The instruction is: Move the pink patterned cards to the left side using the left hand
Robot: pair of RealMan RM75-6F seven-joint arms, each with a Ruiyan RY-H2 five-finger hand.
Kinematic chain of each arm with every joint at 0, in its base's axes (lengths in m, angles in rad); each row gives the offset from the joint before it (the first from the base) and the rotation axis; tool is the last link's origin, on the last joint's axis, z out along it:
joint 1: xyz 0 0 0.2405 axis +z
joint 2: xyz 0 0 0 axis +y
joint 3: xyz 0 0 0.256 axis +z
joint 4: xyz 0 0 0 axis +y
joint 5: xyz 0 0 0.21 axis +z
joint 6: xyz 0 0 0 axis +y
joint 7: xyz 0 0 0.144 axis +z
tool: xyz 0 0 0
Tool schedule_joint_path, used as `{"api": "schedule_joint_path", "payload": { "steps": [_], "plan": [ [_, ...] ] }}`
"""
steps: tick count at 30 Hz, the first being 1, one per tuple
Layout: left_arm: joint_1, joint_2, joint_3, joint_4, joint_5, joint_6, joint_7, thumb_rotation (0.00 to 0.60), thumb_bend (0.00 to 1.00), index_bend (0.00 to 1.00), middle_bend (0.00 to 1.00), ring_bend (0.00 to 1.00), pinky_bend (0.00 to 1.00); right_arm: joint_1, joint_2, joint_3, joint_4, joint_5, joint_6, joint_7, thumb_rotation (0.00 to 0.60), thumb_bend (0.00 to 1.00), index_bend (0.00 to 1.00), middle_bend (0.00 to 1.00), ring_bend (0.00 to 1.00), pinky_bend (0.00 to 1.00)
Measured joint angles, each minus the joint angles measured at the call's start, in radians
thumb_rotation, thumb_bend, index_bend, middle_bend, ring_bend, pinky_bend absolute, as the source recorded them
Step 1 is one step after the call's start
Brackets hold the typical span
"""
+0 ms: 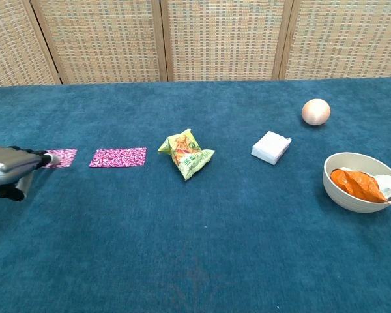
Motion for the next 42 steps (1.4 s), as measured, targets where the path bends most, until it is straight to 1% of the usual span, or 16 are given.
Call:
{"api": "schedule_joint_path", "payload": {
  "steps": [5, 9, 12, 15, 17, 20, 24, 29, 34, 42],
  "plan": [
    [0.017, 0.030, 0.007, 0.015, 0.009, -0.010, -0.022, 0.600, 0.96, 0.06, 0.00, 0.00, 0.00, -0.002, -0.001, -0.001, -0.003, -0.005, 0.006, -0.008, 0.600, 0.13, 0.00, 0.00, 0.00, 0.00],
    [0.021, 0.047, -0.012, -0.004, 0.044, -0.013, -0.072, 0.600, 0.96, 0.06, 0.00, 0.00, 0.00, -0.003, -0.004, -0.002, -0.003, -0.008, 0.010, -0.012, 0.600, 0.13, 0.00, 0.00, 0.00, 0.00],
    [0.021, 0.067, -0.038, -0.059, 0.076, -0.013, -0.115, 0.600, 0.96, 0.06, 0.00, 0.00, 0.00, -0.003, -0.005, -0.001, -0.002, -0.007, 0.010, -0.013, 0.600, 0.13, 0.00, 0.00, 0.00, 0.00],
    [0.016, 0.083, -0.056, -0.118, 0.103, -0.010, -0.131, 0.600, 0.96, 0.06, 0.00, 0.00, 0.00, -0.003, -0.005, -0.001, -0.003, -0.007, 0.009, -0.013, 0.600, 0.13, 0.00, 0.00, 0.00, 0.00],
    [0.007, 0.089, -0.065, -0.162, 0.122, -0.003, -0.128, 0.600, 0.96, 0.06, 0.00, 0.00, 0.00, -0.003, -0.004, -0.001, -0.003, -0.007, 0.009, -0.010, 0.600, 0.13, 0.00, 0.00, 0.00, 0.00],
    [-0.010, 0.083, -0.072, -0.195, 0.130, 0.009, -0.101, 0.600, 0.96, 0.06, 0.00, 0.00, 0.00, -0.003, -0.002, -0.001, -0.002, -0.006, 0.009, -0.005, 0.600, 0.13, 0.00, 0.00, 0.00, 0.00],
    [-0.037, 0.043, -0.078, -0.206, 0.106, 0.025, -0.046, 0.600, 0.96, 0.06, 0.00, 0.00, 0.00, -0.004, 0.002, 0.001, 0.000, -0.004, 0.009, 0.008, 0.600, 0.13, 0.00, 0.00, 0.00, 0.00],
    [-0.069, -0.014, -0.094, -0.200, 0.036, 0.050, 0.021, 0.600, 0.96, 0.06, 0.00, 0.00, 0.00, -0.004, 0.007, 0.002, 0.004, 0.001, 0.006, 0.024, 0.600, 0.13, 0.00, 0.00, 0.00, 0.00],
    [-0.106, -0.065, -0.122, -0.175, -0.039, 0.065, 0.070, 0.600, 0.95, 0.06, 0.00, 0.00, 0.00, -0.003, 0.010, 0.003, 0.008, 0.002, 0.001, 0.035, 0.600, 0.13, 0.00, 0.00, 0.00, 0.00],
    [-0.133, -0.098, -0.127, -0.125, -0.063, 0.067, 0.095, 0.600, 0.95, 0.06, 0.00, 0.00, 0.00, -0.002, 0.013, 0.004, 0.011, 0.007, -0.005, 0.042, 0.600, 0.13, 0.00, 0.00, 0.00, 0.00]
  ]
}}
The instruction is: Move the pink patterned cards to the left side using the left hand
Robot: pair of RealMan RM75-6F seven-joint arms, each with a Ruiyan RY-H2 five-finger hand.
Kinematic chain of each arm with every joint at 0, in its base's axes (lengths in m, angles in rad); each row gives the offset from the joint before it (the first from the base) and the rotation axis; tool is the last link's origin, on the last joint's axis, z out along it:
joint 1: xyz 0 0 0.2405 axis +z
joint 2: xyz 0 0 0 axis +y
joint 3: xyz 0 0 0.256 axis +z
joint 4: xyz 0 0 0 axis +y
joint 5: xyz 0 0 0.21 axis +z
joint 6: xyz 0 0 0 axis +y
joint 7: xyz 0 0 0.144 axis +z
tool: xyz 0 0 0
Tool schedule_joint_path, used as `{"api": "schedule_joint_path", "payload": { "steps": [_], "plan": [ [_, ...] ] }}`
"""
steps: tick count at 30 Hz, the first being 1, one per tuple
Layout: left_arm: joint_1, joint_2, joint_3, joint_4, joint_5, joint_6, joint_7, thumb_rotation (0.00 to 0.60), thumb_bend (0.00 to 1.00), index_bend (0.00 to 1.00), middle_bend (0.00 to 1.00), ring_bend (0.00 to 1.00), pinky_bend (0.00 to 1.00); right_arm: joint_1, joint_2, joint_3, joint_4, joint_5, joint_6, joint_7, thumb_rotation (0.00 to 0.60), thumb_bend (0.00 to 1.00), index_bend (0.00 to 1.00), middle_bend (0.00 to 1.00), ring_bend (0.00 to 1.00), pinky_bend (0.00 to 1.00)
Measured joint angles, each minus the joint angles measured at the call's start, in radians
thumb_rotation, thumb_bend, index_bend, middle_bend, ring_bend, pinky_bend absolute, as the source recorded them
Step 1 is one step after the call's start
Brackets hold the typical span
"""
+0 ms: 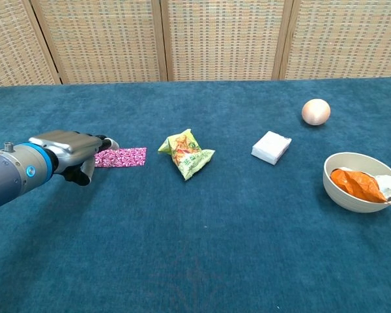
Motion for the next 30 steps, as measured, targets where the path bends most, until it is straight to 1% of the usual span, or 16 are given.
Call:
{"api": "schedule_joint_path", "payload": {
  "steps": [8, 17, 24, 30],
  "plan": [
    [-0.021, -0.027, -0.006, 0.064, -0.041, -0.022, 0.018, 0.600, 0.95, 0.06, 0.00, 0.00, 0.00, 0.002, -0.003, 0.003, 0.003, 0.010, -0.006, -0.005, 0.600, 0.13, 0.00, 0.00, 0.00, 0.00],
    [-0.030, -0.056, 0.008, 0.115, -0.054, -0.045, 0.030, 0.600, 0.96, 0.06, 0.00, 0.00, 0.00, 0.003, -0.004, 0.003, 0.003, 0.011, -0.009, -0.008, 0.600, 0.13, 0.00, 0.00, 0.00, 0.00],
    [-0.023, -0.053, 0.038, 0.107, -0.052, -0.039, 0.047, 0.600, 0.96, 0.06, 0.00, 0.00, 0.00, 0.003, -0.005, 0.001, 0.001, 0.008, -0.009, -0.013, 0.600, 0.13, 0.00, 0.00, 0.00, 0.00],
    [-0.010, -0.034, 0.066, 0.073, -0.040, -0.022, 0.056, 0.600, 0.96, 0.06, 0.00, 0.00, 0.00, 0.003, -0.007, -0.001, -0.004, 0.002, -0.007, -0.023, 0.600, 0.13, 0.00, 0.00, 0.00, 0.00]
  ]
}}
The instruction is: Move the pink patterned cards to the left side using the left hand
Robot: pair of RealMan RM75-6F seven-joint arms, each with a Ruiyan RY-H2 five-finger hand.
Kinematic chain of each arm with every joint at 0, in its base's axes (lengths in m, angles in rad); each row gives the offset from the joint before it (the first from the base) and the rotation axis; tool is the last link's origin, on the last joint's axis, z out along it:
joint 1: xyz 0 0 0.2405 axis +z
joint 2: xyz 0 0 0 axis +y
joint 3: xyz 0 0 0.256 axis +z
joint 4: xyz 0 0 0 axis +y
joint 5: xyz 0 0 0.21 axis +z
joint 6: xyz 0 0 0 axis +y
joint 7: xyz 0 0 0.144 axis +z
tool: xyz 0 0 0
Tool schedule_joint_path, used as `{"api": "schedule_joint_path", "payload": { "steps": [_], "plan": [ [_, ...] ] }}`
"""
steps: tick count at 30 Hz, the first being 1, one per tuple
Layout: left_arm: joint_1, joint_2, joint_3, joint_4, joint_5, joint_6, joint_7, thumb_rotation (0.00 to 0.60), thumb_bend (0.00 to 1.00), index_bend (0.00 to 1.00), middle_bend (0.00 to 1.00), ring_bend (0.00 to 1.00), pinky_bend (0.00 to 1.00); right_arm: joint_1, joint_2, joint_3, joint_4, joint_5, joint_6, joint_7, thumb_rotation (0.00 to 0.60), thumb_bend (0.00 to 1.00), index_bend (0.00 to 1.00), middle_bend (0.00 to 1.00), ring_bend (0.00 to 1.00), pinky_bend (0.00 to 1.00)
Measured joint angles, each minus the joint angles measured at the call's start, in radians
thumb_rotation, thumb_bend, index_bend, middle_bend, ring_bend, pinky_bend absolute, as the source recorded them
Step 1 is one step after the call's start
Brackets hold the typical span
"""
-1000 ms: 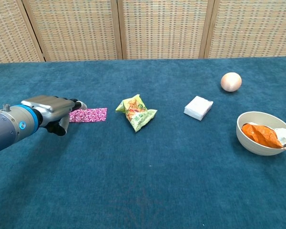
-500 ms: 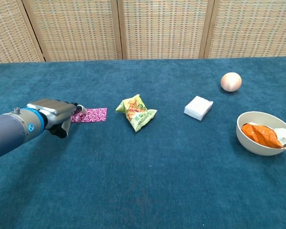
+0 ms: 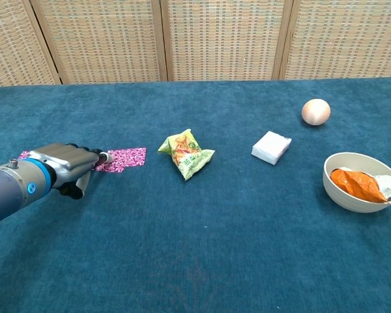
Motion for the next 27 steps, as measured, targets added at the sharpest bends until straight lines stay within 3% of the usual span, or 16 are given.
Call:
{"api": "schedule_joint_path", "payload": {
  "steps": [23, 27],
  "plan": [
    [0.104, 0.156, 0.152, -0.270, 0.136, 0.086, -0.037, 0.600, 0.95, 0.06, 0.00, 0.00, 0.00, -0.006, 0.005, -0.002, -0.012, -0.006, 0.012, -0.003, 0.600, 0.13, 0.00, 0.00, 0.00, 0.00],
    [0.118, 0.177, 0.157, -0.290, 0.159, 0.094, -0.061, 0.600, 0.90, 0.06, 0.00, 0.00, 0.00, -0.008, 0.004, -0.003, -0.010, -0.010, 0.016, -0.001, 0.600, 0.13, 0.00, 0.00, 0.00, 0.00]
  ]
}}
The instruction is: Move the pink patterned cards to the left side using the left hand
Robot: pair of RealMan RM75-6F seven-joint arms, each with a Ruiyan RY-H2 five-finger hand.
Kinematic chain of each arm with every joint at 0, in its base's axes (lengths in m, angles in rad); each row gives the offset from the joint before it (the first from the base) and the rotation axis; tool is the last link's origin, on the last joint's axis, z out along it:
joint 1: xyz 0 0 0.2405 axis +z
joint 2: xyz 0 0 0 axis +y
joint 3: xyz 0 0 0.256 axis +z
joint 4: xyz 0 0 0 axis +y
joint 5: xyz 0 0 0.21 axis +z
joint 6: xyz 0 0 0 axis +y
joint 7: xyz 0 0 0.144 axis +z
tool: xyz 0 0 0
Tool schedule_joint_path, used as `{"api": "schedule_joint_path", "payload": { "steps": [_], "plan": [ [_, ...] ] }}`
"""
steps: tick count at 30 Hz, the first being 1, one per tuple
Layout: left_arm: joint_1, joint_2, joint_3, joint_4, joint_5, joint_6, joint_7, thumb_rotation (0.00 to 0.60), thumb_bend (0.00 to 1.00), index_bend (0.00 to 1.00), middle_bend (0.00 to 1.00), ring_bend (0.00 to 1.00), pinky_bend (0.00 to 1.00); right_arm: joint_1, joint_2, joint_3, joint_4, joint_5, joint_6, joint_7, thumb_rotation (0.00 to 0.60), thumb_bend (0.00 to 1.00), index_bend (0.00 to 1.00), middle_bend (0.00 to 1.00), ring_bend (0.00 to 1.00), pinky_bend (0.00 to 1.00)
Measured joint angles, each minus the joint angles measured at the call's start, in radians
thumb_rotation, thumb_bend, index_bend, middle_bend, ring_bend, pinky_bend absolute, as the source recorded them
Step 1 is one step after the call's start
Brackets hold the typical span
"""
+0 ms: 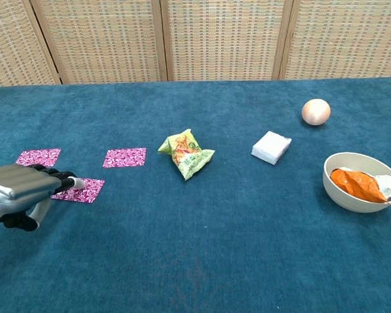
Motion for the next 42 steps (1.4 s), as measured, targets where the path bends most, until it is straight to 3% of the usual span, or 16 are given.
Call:
{"api": "schedule_joint_path", "payload": {
  "steps": [3, 10, 15, 21, 30, 42],
  "plan": [
    [0.008, 0.018, -0.013, -0.013, 0.025, 0.005, -0.040, 0.600, 0.79, 0.06, 0.00, 0.00, 0.00, 0.000, 0.000, 0.001, 0.000, 0.000, 0.002, 0.001, 0.600, 0.13, 0.00, 0.00, 0.00, 0.00],
    [0.021, 0.114, -0.109, -0.066, 0.136, 0.026, -0.185, 0.600, 0.36, 0.06, 0.00, 0.00, 0.00, 0.001, -0.003, 0.002, 0.003, 0.002, 0.000, -0.003, 0.600, 0.13, 0.00, 0.00, 0.00, 0.00],
    [0.021, 0.164, -0.158, -0.085, 0.193, 0.052, -0.216, 0.600, 0.19, 0.11, 0.00, 0.00, 0.00, 0.001, -0.005, 0.003, 0.003, 0.004, -0.002, -0.006, 0.600, 0.13, 0.00, 0.00, 0.00, 0.00],
    [0.008, 0.171, -0.193, -0.065, 0.185, 0.045, -0.217, 0.600, 0.14, 0.21, 0.00, 0.00, 0.00, 0.001, -0.005, 0.003, 0.003, 0.006, -0.002, -0.005, 0.600, 0.13, 0.00, 0.00, 0.00, 0.00],
    [-0.037, 0.138, -0.251, 0.009, 0.086, 0.006, -0.188, 0.600, 0.14, 0.22, 0.00, 0.00, 0.00, 0.005, -0.005, 0.008, 0.011, 0.025, -0.019, 0.004, 0.600, 0.13, 0.00, 0.00, 0.00, 0.00],
    [-0.121, 0.025, -0.300, 0.192, -0.073, -0.068, -0.124, 0.600, 0.14, 0.22, 0.00, 0.00, 0.00, 0.021, -0.011, 0.015, 0.027, 0.062, -0.065, 0.007, 0.600, 0.13, 0.00, 0.00, 0.00, 0.00]
  ]
}}
